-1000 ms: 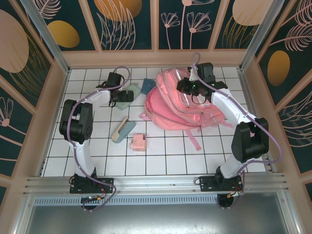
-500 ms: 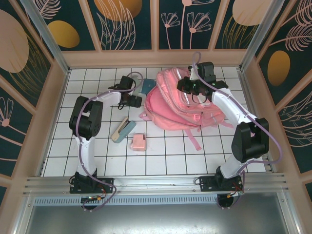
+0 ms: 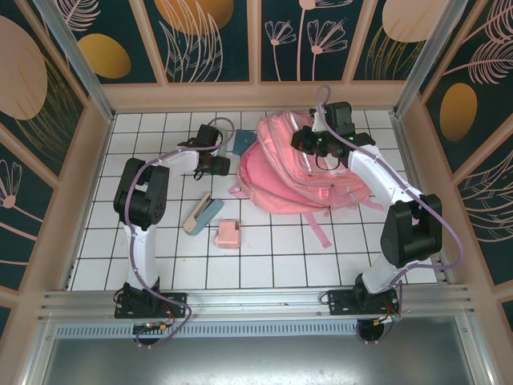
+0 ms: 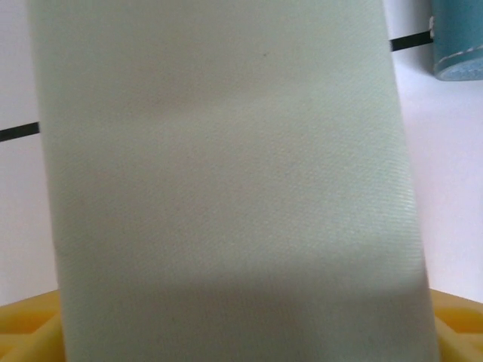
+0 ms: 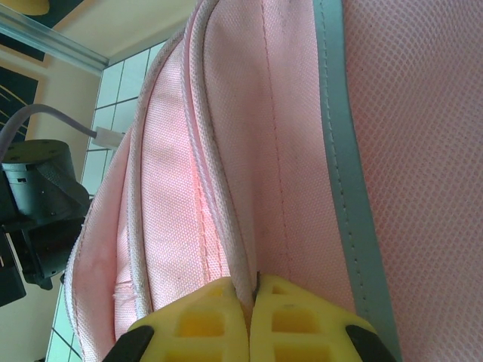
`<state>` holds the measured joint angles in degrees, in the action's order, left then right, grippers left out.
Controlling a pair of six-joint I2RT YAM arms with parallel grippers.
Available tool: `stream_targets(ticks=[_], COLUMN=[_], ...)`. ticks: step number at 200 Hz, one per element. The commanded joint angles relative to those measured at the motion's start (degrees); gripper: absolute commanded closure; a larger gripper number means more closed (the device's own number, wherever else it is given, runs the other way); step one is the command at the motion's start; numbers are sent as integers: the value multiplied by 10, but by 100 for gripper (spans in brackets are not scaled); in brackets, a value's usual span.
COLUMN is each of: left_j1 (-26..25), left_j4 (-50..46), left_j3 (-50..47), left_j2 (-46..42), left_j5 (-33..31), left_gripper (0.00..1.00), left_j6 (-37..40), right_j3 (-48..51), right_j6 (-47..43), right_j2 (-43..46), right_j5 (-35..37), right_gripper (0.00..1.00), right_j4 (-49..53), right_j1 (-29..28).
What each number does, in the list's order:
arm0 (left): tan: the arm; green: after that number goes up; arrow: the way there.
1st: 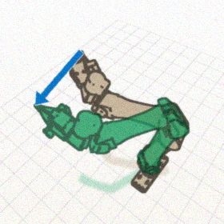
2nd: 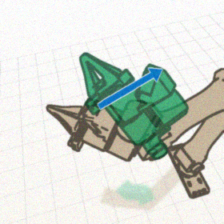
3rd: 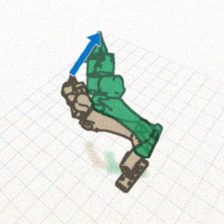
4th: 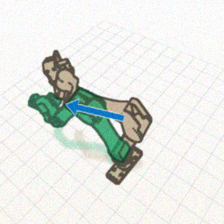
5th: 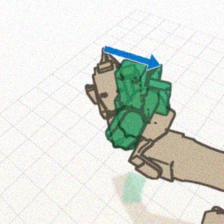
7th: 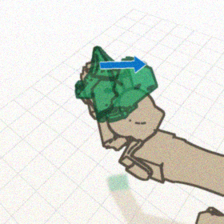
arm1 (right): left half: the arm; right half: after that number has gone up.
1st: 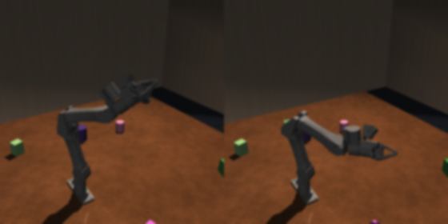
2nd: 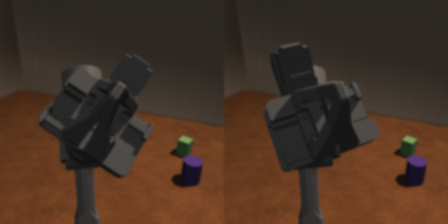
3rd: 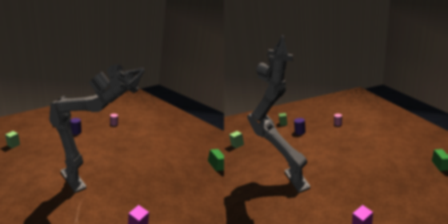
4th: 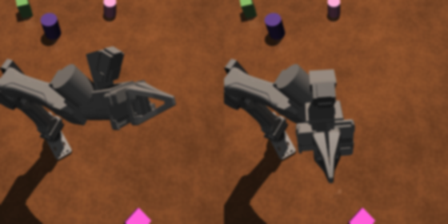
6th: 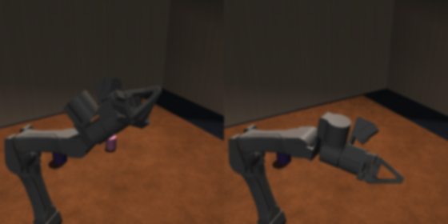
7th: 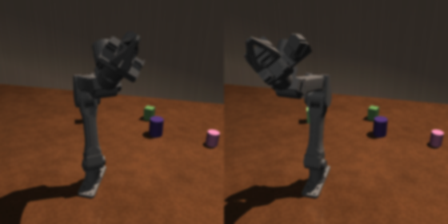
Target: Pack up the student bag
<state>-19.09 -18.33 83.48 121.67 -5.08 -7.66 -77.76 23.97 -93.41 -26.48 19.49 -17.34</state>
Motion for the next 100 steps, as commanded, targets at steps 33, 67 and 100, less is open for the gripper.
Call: stream_targets(ticks=[33, 67, 100], left_j1=[2, 2, -11], left_j4=[-11, 5, 32], left_j3=[0, -26, -62], left_j2=[-36, -101, -167], left_j5=[5, 63, 129], left_gripper=[34, 37, 40], left_j6=[-25, -70, -142], right_j3=[0, -12, -18], right_j6=[8, 9, 34], right_j2=[44, 49, 58], right_j5=[-2, 0, -24], right_gripper=[100, 100, 100], right_j4=[-17, -14, -33], right_j1=[3, 6, 22])
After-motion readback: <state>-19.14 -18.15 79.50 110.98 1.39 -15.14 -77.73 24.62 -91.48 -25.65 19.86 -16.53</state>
